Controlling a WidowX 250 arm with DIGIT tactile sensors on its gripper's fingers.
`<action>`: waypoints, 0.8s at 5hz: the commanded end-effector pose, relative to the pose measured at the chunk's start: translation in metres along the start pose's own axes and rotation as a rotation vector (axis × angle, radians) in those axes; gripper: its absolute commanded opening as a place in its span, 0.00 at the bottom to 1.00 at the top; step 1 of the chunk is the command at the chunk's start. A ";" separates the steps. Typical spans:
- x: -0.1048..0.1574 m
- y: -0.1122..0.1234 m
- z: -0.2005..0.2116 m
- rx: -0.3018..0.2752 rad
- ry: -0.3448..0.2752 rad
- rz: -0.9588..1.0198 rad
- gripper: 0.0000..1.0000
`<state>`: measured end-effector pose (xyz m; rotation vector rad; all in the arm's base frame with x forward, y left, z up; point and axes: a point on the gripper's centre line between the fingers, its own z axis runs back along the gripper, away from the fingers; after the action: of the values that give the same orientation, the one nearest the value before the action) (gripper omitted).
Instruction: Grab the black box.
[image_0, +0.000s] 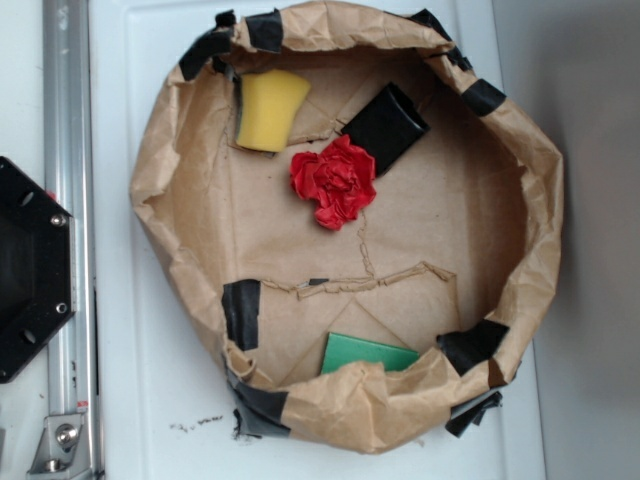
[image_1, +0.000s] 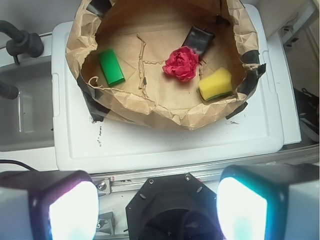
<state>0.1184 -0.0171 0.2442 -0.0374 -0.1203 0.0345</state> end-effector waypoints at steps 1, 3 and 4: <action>0.000 0.000 0.000 0.000 0.000 0.000 1.00; 0.091 0.023 -0.052 -0.097 -0.098 0.389 1.00; 0.135 0.025 -0.093 -0.059 -0.114 0.499 1.00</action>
<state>0.2583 0.0045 0.1507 -0.1091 -0.1634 0.5390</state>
